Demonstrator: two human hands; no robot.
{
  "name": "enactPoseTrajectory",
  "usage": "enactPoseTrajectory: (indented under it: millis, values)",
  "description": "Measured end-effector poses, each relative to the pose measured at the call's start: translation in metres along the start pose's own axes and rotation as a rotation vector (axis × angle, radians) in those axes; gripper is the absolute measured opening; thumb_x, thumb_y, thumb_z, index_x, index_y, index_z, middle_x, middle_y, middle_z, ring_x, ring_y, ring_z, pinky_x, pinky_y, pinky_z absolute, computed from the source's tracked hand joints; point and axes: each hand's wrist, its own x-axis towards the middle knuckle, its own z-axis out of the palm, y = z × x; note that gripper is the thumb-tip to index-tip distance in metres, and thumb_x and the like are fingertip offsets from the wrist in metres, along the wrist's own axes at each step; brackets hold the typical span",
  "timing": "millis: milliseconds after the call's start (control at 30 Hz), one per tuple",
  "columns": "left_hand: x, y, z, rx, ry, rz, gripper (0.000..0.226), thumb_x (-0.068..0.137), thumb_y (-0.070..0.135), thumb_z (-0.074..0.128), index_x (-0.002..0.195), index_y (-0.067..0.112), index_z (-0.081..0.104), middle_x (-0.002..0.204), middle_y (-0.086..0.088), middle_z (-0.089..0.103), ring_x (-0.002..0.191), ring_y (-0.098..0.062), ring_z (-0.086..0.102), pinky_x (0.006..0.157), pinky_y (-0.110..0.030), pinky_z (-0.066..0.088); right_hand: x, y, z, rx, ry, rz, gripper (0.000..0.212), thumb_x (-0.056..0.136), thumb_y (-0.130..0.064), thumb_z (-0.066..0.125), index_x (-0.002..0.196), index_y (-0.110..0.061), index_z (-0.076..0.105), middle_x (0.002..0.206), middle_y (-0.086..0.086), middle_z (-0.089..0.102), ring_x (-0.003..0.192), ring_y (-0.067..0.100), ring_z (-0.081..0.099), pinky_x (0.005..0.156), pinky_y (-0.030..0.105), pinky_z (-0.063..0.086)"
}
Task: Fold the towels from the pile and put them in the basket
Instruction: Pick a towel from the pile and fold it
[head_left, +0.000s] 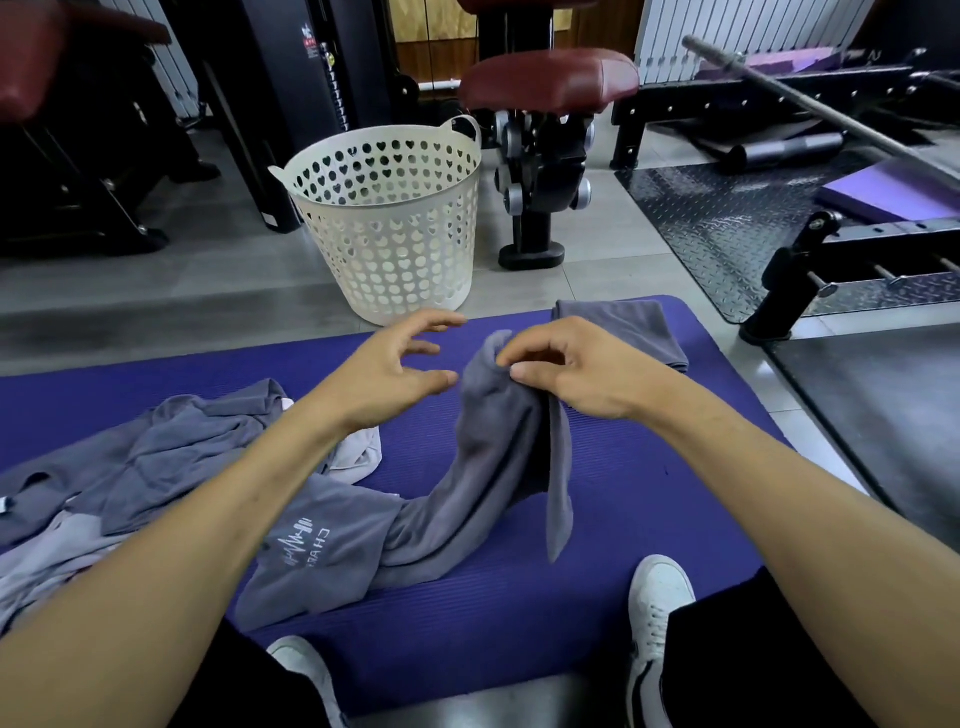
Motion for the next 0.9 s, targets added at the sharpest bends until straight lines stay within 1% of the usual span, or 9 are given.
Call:
enactPoseTrajectory:
  millis: [100, 167, 267, 367, 500, 600, 667, 800, 900]
  values:
    - [0.002, 0.004, 0.006, 0.152, -0.164, 0.104, 0.060, 0.092, 0.004, 0.061, 0.129, 0.051, 0.054, 0.148, 0.021, 0.037, 0.133, 0.006, 0.038, 0.102, -0.018, 0.039, -0.002, 0.002, 0.000, -0.066, -0.051, 0.018, 0.021, 0.098, -0.010, 0.057, 0.110, -0.018, 0.073, 0.097, -0.022, 0.066, 0.098, -0.008, 0.059, 0.090, 0.013, 0.041]
    - [0.003, 0.006, 0.011, 0.216, -0.181, 0.119, 0.046, 0.093, 0.008, 0.063, 0.116, 0.048, 0.063, 0.148, 0.018, 0.038, 0.132, 0.007, 0.038, 0.105, -0.019, 0.035, -0.003, 0.003, -0.001, -0.095, -0.065, 0.015, 0.023, 0.098, -0.009, 0.056, 0.112, -0.016, 0.073, 0.092, -0.025, 0.061, 0.094, -0.014, 0.056, 0.088, 0.009, 0.037]
    - [0.005, 0.003, 0.014, 0.310, -0.102, 0.143, 0.013, 0.088, 0.017, 0.072, 0.094, 0.028, 0.070, 0.133, 0.009, 0.053, 0.117, 0.007, 0.048, 0.107, -0.024, 0.035, -0.007, 0.003, -0.004, -0.123, -0.053, 0.013, 0.023, 0.099, -0.010, 0.055, 0.109, -0.020, 0.073, 0.095, -0.023, 0.063, 0.098, -0.006, 0.058, 0.089, 0.012, 0.041]
    - [0.005, -0.001, 0.010, 0.331, -0.042, 0.142, 0.011, 0.086, 0.022, 0.074, 0.081, 0.025, 0.065, 0.111, 0.008, 0.064, 0.104, -0.003, 0.057, 0.096, -0.026, 0.041, -0.010, 0.005, -0.007, -0.092, 0.013, 0.048, 0.020, 0.099, -0.013, 0.055, 0.103, -0.022, 0.071, 0.097, -0.016, 0.070, 0.095, -0.002, 0.061, 0.085, 0.015, 0.045]
    - [0.002, 0.009, 0.006, 0.108, 0.009, 0.030, 0.013, 0.092, 0.019, 0.068, 0.080, 0.014, 0.065, 0.072, -0.008, 0.067, 0.066, -0.016, 0.060, 0.058, -0.027, 0.049, -0.009, 0.011, -0.006, -0.060, 0.092, 0.087, 0.011, 0.096, -0.017, 0.060, 0.097, -0.021, 0.071, 0.081, -0.016, 0.067, 0.075, -0.003, 0.058, 0.072, 0.014, 0.043]
    - [0.001, 0.015, 0.005, 0.008, 0.056, 0.035, 0.012, 0.092, 0.019, 0.068, 0.080, 0.018, 0.067, 0.076, -0.019, 0.067, 0.066, -0.016, 0.057, 0.064, -0.034, 0.051, -0.006, 0.012, -0.001, -0.019, 0.078, 0.093, 0.009, 0.095, -0.017, 0.063, 0.093, -0.024, 0.069, 0.078, -0.016, 0.066, 0.071, -0.001, 0.058, 0.071, 0.016, 0.045]
    - [0.000, 0.020, 0.004, -0.035, 0.086, 0.042, 0.013, 0.092, 0.017, 0.068, 0.079, 0.019, 0.067, 0.078, -0.020, 0.067, 0.069, -0.014, 0.054, 0.065, -0.030, 0.045, -0.003, 0.013, 0.003, 0.023, 0.080, 0.093, 0.008, 0.093, -0.018, 0.065, 0.092, -0.024, 0.070, 0.079, -0.014, 0.067, 0.071, 0.005, 0.061, 0.071, 0.019, 0.048]
    - [-0.002, 0.027, -0.001, -0.183, 0.172, 0.007, 0.015, 0.092, 0.012, 0.067, 0.078, 0.017, 0.068, 0.066, -0.003, 0.063, 0.055, -0.007, 0.053, 0.046, -0.019, 0.042, 0.002, 0.016, 0.016, -0.028, 0.064, 0.096, 0.003, 0.087, -0.017, 0.069, 0.087, -0.020, 0.067, 0.078, -0.005, 0.066, 0.070, 0.014, 0.059, 0.071, 0.026, 0.050]
    - [-0.004, 0.026, -0.012, -0.308, 0.227, -0.036, 0.022, 0.091, 0.013, 0.067, 0.072, 0.022, 0.072, 0.068, 0.004, 0.064, 0.058, -0.007, 0.054, 0.047, -0.019, 0.043, 0.006, 0.023, 0.027, -0.166, -0.011, 0.159, 0.009, 0.087, -0.013, 0.064, 0.078, -0.010, 0.062, 0.072, 0.003, 0.063, 0.064, 0.015, 0.052, 0.063, 0.032, 0.047]
